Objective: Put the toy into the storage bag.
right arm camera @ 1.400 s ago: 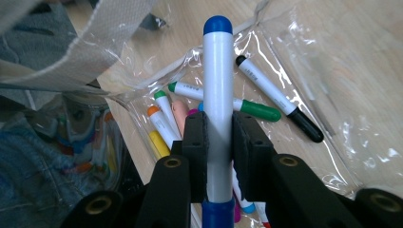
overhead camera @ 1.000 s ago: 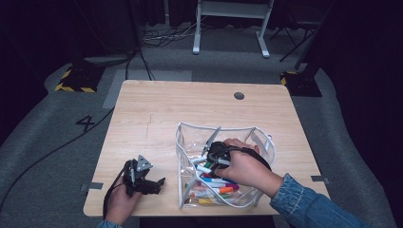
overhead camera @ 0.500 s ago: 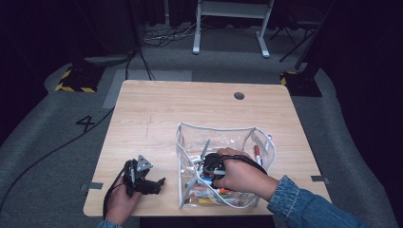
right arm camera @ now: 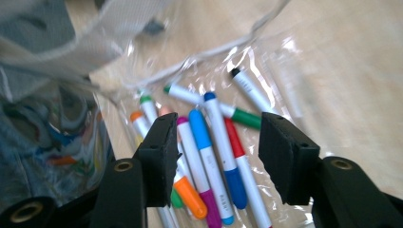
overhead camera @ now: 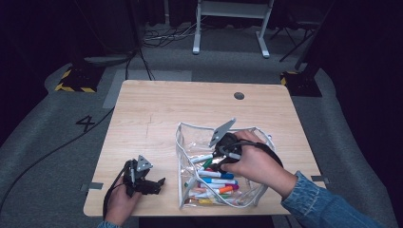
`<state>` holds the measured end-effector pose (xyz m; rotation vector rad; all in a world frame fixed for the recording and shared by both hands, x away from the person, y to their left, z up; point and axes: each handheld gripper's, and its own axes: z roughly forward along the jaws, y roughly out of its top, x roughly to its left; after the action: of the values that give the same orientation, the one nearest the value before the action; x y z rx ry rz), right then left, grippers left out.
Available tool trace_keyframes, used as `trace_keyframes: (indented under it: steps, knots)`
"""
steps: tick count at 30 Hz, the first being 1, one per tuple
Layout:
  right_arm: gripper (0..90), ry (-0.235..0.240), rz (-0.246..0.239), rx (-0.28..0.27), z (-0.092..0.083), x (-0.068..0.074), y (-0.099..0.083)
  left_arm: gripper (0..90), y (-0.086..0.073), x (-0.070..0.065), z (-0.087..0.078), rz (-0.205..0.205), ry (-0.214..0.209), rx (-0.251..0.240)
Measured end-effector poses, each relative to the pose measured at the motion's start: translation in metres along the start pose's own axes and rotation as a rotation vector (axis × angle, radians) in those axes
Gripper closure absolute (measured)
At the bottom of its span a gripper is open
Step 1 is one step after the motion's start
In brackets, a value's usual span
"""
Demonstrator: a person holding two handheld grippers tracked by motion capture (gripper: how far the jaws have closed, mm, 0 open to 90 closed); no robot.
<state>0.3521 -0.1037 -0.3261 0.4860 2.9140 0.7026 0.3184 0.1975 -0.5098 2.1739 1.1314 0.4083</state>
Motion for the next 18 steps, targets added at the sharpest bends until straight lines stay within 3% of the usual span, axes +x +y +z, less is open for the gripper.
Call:
trace_keyframes:
  steps: [4,13,18]
  knots:
    - [50.8,-0.043,0.045,-0.073,-0.027,-0.012,-0.004,0.0,0.0,0.0,0.0,0.0,-0.004,0.002]
    - [55.1,-0.153,0.146,-0.174,-0.071,-0.048,-0.029,0.0,-0.001,0.001,-0.001,0.002,-0.009,-0.001]
    - [56.0,-0.215,0.25,-0.205,-0.091,-0.076,-0.054,0.0,-0.001,0.001,-0.001,0.007,-0.009,0.001]
